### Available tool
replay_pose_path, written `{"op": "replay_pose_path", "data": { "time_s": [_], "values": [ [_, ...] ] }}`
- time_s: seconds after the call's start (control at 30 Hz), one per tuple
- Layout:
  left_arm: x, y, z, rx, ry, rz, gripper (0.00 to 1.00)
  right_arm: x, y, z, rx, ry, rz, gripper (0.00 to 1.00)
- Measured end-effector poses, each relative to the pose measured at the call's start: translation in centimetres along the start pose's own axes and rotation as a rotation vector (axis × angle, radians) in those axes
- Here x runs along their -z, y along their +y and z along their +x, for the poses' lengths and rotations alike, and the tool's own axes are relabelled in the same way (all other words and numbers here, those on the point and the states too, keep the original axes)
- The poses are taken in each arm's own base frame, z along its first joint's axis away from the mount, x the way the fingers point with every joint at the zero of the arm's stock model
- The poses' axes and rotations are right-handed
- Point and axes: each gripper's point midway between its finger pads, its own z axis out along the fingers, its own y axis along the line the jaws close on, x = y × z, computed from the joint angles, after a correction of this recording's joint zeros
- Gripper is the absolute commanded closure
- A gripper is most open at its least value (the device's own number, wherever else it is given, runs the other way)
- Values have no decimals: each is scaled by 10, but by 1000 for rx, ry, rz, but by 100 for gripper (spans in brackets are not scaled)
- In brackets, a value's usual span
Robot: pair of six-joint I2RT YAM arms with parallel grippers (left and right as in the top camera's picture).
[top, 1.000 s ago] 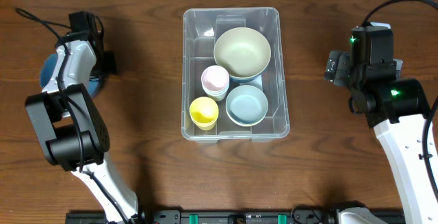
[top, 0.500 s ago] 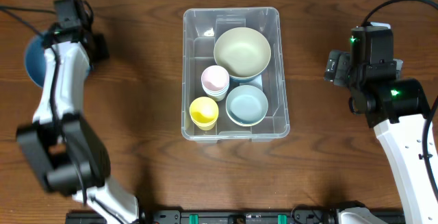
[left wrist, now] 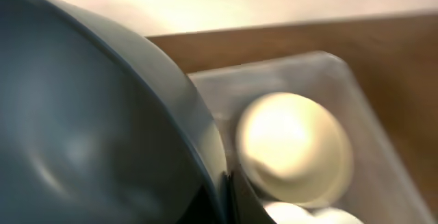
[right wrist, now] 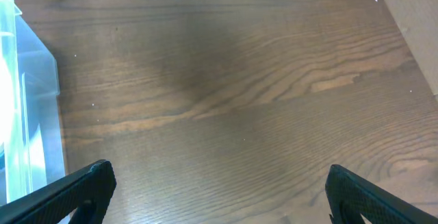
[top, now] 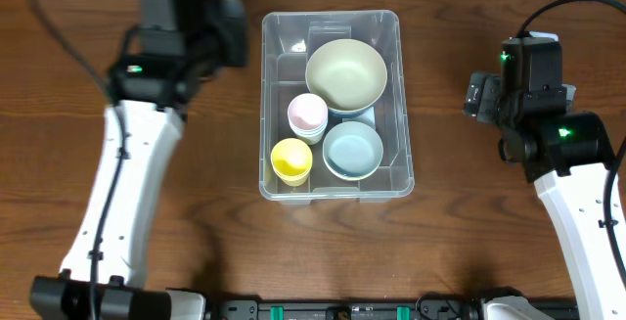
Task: Pack container
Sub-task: 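Lift the blue bowl and carry it right over the bin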
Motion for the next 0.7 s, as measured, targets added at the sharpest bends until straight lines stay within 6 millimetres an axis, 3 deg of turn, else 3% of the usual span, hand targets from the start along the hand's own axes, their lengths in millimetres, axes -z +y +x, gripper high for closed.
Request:
{"op": "replay_pose_path", "data": {
  "time_s": [0.17,0.3,0.53,0.7],
  "values": [
    [-14,-78,21,-129,59,155,94,0,0,0,0,0,0,1],
    [-29,-118,45,-205,127,229,94,0,0,0,0,0,0,1],
    [-75,-151,100,-326,278,291,94,0,0,0,0,0,0,1],
    [-87,-158,107,-369,283,307,94,0,0,0,0,0,0,1]
  ]
}}
